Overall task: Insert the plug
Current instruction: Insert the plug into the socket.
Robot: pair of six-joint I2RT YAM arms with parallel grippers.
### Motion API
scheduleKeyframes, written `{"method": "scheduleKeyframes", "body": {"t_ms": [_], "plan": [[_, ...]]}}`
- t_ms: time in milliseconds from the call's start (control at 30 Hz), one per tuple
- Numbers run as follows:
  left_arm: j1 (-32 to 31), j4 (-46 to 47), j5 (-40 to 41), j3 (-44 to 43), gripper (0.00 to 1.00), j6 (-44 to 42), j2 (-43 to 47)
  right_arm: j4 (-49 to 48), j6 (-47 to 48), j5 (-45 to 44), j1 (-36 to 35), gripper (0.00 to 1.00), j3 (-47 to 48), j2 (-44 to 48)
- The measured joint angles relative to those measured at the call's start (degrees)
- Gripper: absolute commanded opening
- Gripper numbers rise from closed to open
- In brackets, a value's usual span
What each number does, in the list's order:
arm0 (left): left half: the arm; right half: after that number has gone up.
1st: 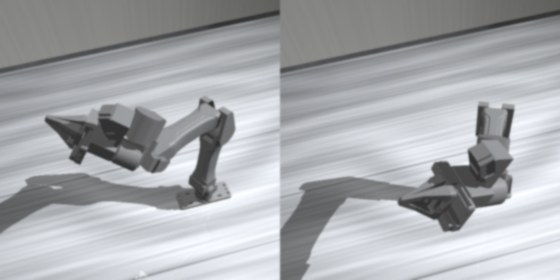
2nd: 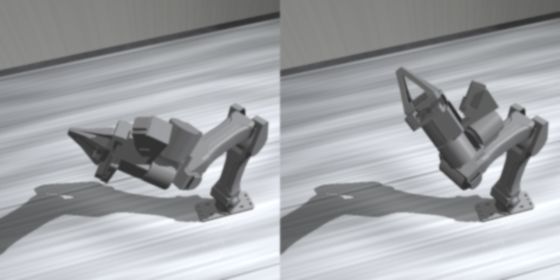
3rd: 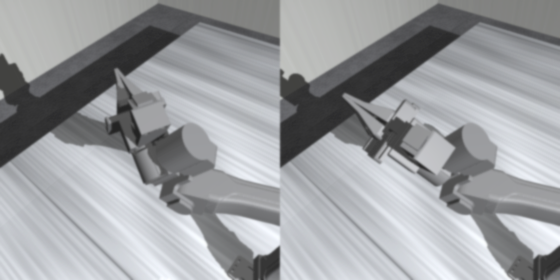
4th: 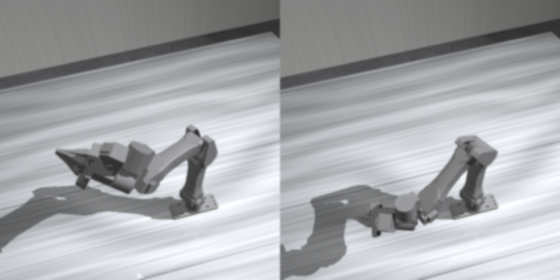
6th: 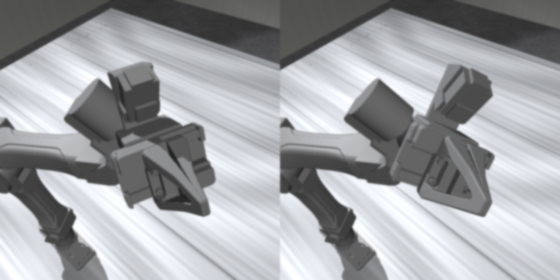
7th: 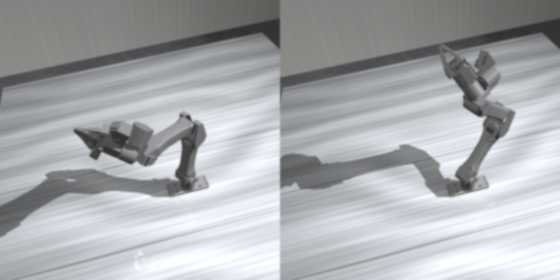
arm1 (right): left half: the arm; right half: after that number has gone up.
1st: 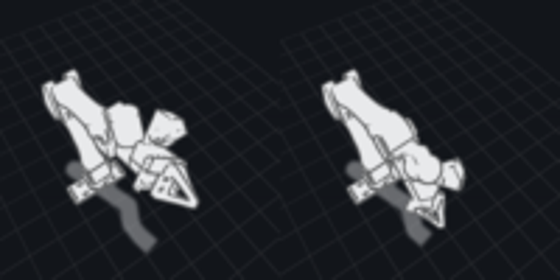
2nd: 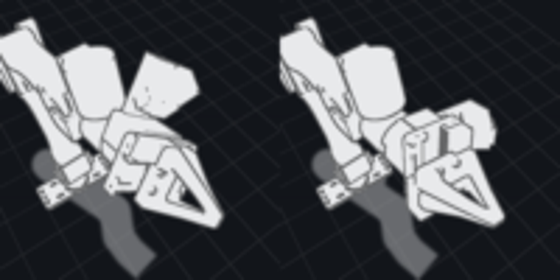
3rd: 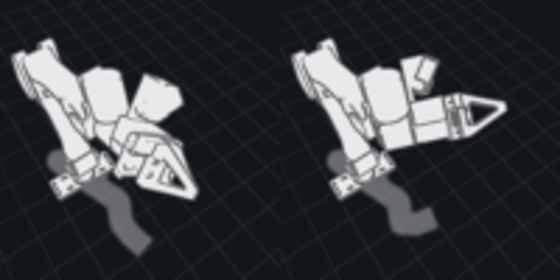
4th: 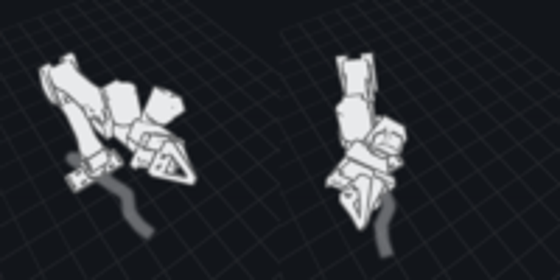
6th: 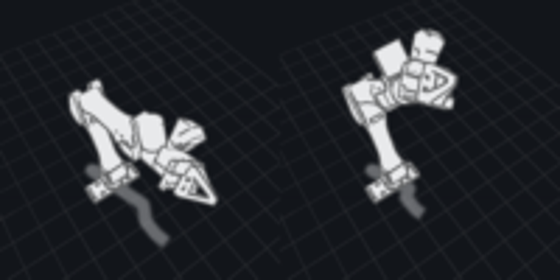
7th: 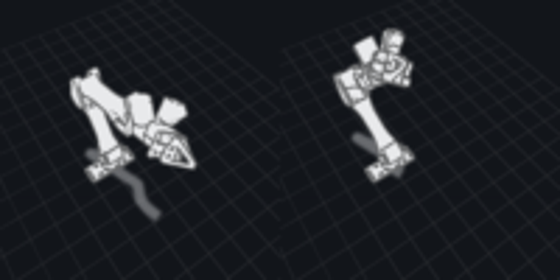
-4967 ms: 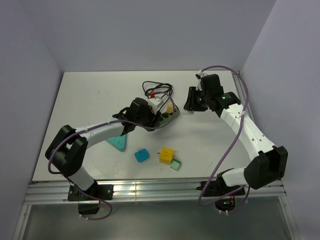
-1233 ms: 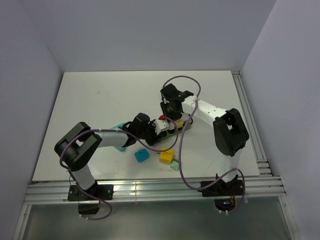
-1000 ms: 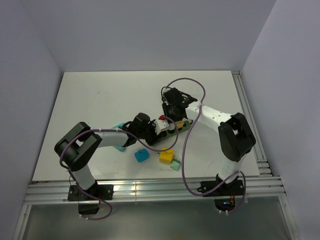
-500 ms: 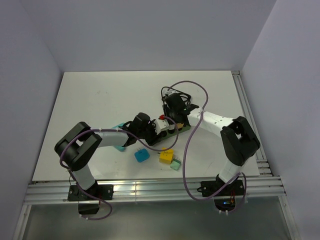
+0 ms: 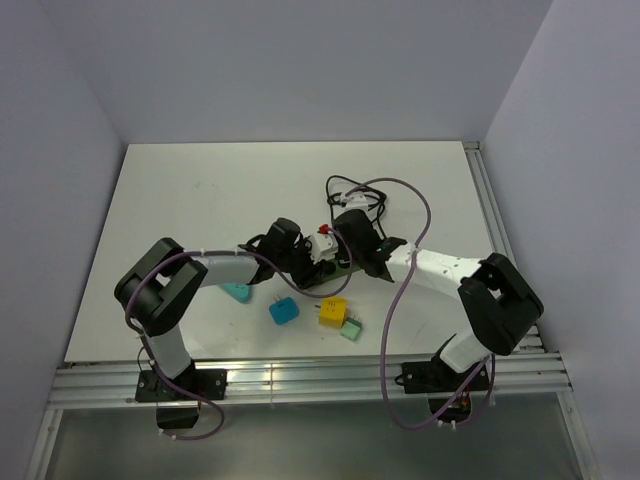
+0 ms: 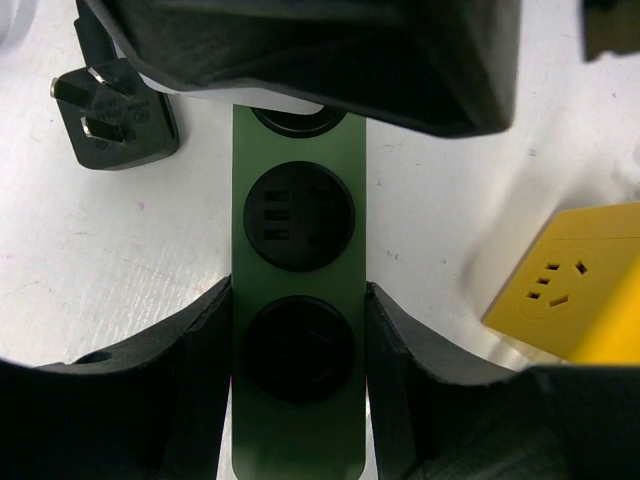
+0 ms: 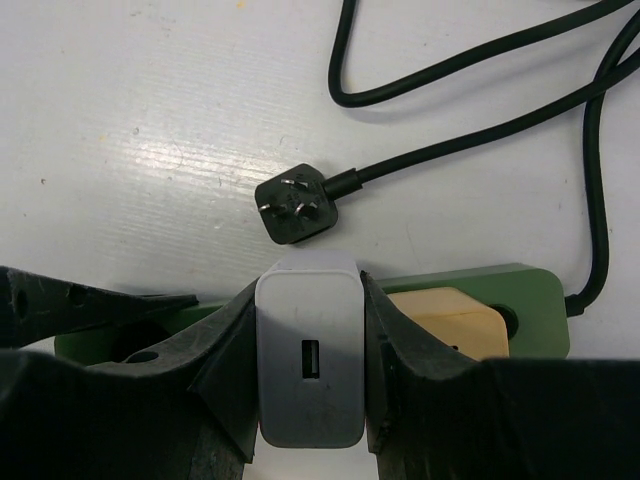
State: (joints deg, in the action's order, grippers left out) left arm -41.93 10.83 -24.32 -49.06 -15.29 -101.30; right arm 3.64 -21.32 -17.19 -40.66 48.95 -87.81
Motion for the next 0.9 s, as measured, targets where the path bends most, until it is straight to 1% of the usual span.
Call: {"method": "scheduleKeyframes", "body": {"t_ms": [100, 267, 900], "plan": [[0.4, -1.1, -1.0, -0.8, 0.00, 0.0, -0.5, -2.5, -0.3, -0.8, -0.2, 0.00, -1.5, 0.6], [1.2, -1.8, -2.5, -1.4, 0.00, 0.6, -0.8, -3.9, -0.3, -1.4, -0.5, 0.00, -2.2, 0.6], [2.5, -2.0, -5.4, -2.1, 0.01, 2.1, -1.4, -5.0, -0.9, -3.4, -1.1, 0.00, -2.4, 0.0]]}}
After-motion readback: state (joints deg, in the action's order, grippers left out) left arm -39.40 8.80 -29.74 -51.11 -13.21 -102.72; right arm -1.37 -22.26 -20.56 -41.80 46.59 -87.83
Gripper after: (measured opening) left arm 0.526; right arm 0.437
